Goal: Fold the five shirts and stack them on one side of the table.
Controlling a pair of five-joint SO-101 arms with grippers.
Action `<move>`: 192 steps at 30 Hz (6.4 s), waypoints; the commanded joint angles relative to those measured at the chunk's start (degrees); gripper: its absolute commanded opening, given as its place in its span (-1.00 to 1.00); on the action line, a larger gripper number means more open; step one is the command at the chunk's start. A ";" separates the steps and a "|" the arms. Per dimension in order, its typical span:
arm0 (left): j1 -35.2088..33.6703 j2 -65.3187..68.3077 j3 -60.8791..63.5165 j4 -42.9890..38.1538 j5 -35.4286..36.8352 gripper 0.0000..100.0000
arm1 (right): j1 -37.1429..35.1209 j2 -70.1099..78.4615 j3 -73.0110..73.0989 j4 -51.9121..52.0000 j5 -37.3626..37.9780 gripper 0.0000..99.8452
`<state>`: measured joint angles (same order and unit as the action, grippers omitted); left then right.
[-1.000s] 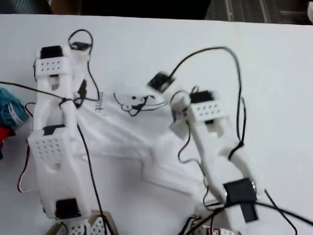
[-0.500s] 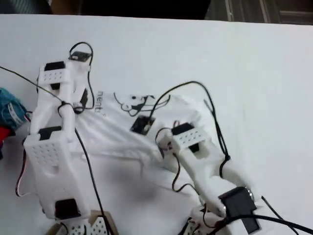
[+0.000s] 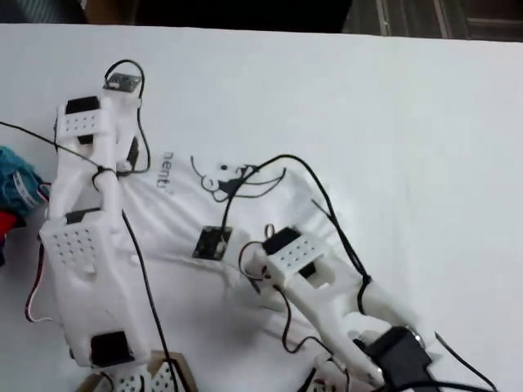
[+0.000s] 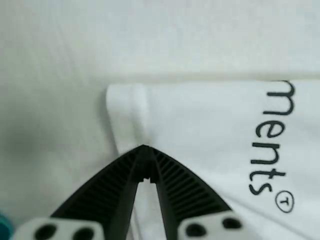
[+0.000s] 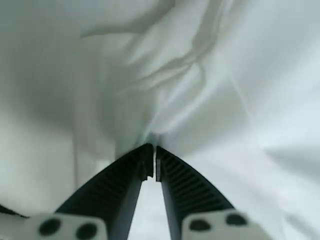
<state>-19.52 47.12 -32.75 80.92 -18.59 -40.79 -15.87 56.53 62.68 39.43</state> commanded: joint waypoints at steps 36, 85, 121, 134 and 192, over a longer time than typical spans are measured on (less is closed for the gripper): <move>1.23 -37.01 46.29 -3.16 -3.16 -0.95 | 27.91 -9.10 -3.78 -0.57 0.70 -0.96; -7.82 -14.42 30.11 -4.66 -4.92 -0.95 | 28.44 33.71 -66.73 11.56 -5.36 -0.96; -7.82 -14.51 30.99 -5.36 -3.87 -0.95 | 25.01 16.84 -64.97 32.22 -0.18 -0.96; -7.82 -14.51 30.90 -5.45 -3.87 -0.95 | 1.80 -4.26 -15.38 17.01 -0.70 -0.53; -7.82 -14.51 30.90 -5.45 -3.78 -0.95 | -5.14 23.69 -14.24 5.23 -10.55 -0.96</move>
<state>-25.58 31.74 -0.66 77.76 -22.81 -46.07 4.88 41.85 67.25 28.70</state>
